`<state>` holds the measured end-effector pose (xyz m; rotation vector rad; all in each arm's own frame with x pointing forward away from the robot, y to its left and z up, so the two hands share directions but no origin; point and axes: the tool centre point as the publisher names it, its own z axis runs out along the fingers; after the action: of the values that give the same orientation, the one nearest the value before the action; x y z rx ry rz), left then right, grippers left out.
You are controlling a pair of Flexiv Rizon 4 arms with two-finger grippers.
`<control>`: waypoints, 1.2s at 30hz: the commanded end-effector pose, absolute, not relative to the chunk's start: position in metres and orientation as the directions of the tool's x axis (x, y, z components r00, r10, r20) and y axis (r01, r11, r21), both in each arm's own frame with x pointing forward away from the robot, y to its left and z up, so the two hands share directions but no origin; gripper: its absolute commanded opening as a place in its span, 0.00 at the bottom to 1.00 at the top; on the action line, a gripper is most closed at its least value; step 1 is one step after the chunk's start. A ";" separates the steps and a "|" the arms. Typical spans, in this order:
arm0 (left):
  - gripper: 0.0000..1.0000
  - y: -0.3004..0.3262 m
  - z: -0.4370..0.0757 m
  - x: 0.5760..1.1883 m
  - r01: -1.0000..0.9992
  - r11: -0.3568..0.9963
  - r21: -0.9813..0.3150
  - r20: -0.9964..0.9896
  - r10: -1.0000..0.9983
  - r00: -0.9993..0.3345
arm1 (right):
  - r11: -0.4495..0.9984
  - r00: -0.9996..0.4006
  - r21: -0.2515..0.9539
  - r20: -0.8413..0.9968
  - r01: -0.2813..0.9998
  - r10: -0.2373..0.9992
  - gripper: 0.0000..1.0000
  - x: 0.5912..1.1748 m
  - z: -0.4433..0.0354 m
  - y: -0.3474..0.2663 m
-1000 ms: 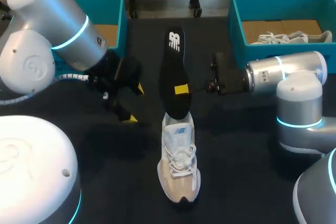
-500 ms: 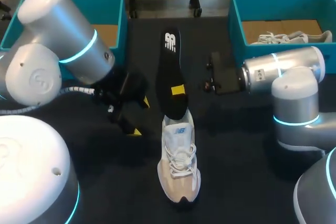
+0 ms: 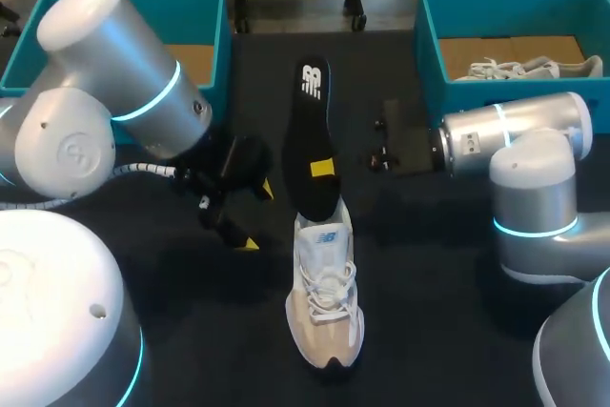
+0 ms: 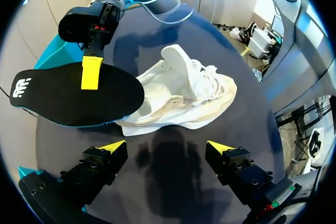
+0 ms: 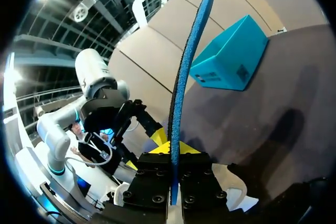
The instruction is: Take the shoe out of the shoebox, open the shoe tongue, remove and reinsert the insole, then place the shoe into the shoebox
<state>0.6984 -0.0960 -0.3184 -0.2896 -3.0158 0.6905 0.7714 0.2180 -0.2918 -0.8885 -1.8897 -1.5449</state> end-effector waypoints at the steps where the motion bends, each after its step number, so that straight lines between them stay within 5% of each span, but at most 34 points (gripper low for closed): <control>1: 1.00 -0.100 -0.327 0.698 0.162 0.888 -0.429 -0.009 0.175 -0.984 | 0.115 -0.646 0.636 0.746 0.763 0.165 0.00 0.768 -0.291 0.220; 36: 1.00 -0.102 -0.338 0.697 0.136 0.898 -0.418 0.005 0.152 -0.988 | 0.019 -0.631 0.646 0.738 0.763 0.238 0.00 0.744 -0.316 0.225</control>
<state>0.6972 -0.1012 -0.3365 -0.2301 -3.0204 0.6648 0.7483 0.2224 -0.3132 -1.0105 -1.8797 -1.6397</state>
